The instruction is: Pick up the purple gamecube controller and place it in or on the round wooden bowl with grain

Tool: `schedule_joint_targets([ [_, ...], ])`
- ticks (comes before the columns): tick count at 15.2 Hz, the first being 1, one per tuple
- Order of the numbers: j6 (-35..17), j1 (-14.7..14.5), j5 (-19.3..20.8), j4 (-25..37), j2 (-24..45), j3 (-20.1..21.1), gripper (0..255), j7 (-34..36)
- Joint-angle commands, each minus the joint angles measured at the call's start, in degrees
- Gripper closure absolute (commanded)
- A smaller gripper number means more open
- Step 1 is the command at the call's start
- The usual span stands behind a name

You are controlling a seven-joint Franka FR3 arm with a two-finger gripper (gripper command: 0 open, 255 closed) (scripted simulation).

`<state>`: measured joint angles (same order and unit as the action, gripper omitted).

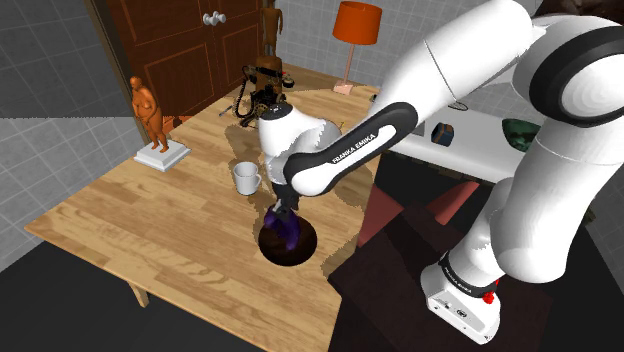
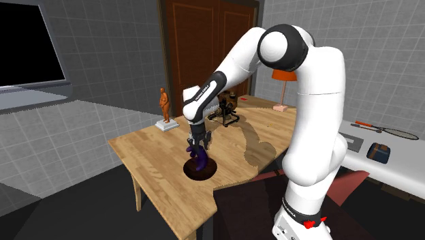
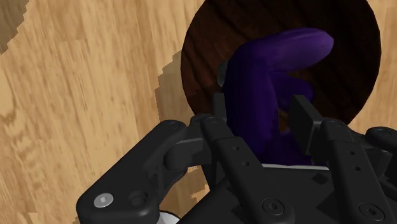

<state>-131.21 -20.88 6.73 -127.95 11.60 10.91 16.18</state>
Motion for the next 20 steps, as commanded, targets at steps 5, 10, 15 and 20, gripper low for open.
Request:
schedule_joint_targets([
  [5, -4.13, -0.28, 1.35, -0.45, 3.74, -0.44, 255, 1.08],
  [10, -5.35, -0.39, 1.78, -0.53, 4.93, -0.62, 255, 1.42],
  [15, -5.35, -0.39, 1.78, -0.53, 4.93, -0.63, 255, 1.42],
  [20, -5.40, -0.39, 1.78, -0.57, 4.93, -0.63, 0, 1.43],
])
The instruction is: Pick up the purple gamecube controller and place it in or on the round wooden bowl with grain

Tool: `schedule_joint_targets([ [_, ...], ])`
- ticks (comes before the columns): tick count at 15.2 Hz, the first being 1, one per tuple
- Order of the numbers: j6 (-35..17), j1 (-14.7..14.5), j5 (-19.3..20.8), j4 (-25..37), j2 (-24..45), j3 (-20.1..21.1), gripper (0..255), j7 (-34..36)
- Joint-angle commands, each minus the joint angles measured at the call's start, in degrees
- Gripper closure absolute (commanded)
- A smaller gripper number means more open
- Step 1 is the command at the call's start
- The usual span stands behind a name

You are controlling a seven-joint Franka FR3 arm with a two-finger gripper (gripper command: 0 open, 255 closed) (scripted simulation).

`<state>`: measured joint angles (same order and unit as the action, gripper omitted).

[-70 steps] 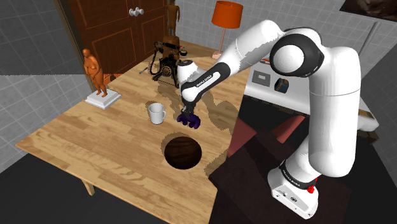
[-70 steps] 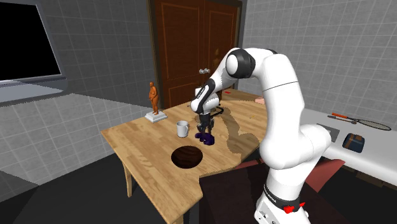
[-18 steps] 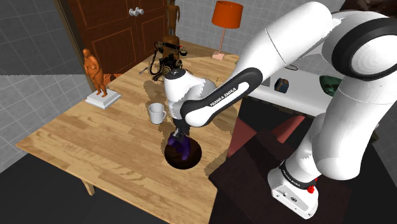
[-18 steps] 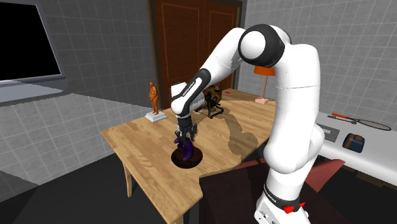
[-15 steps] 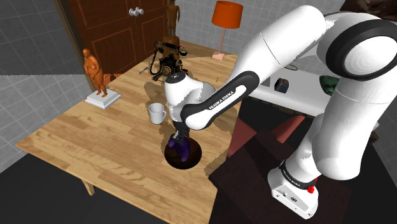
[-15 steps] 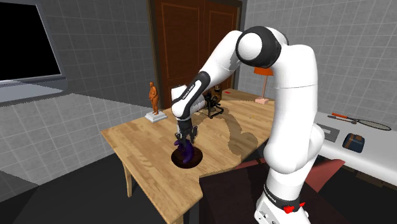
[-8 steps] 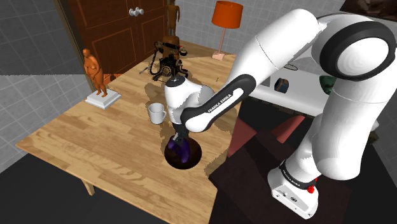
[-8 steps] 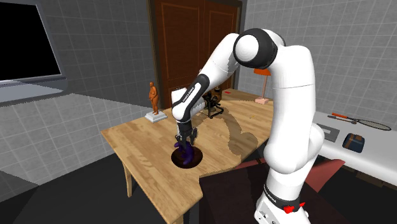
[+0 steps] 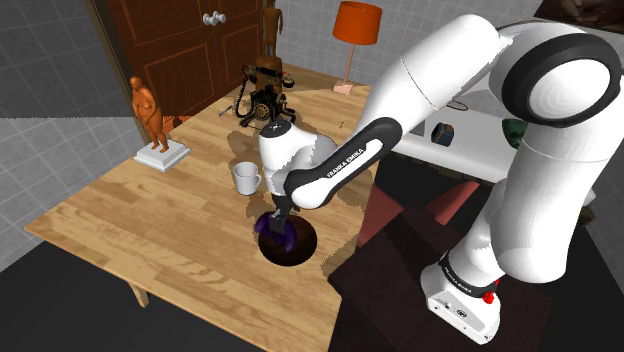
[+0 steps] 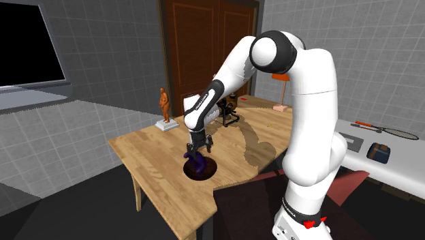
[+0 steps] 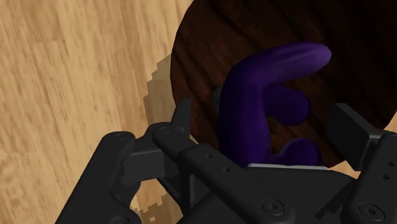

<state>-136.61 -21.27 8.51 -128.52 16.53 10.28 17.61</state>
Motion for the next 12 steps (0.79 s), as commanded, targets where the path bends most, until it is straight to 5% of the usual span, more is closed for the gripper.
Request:
schedule_joint_targets([
  [1, 0.05, 0.00, -0.01, 0.04, 0.00, 0.00, 0, -0.01],
  [5, 6.87, 0.22, -1.89, 2.30, -4.70, 0.81, 0, -1.28],
  [12, 6.87, 0.21, -1.90, 2.30, -4.70, 0.80, 0, -1.28],
])
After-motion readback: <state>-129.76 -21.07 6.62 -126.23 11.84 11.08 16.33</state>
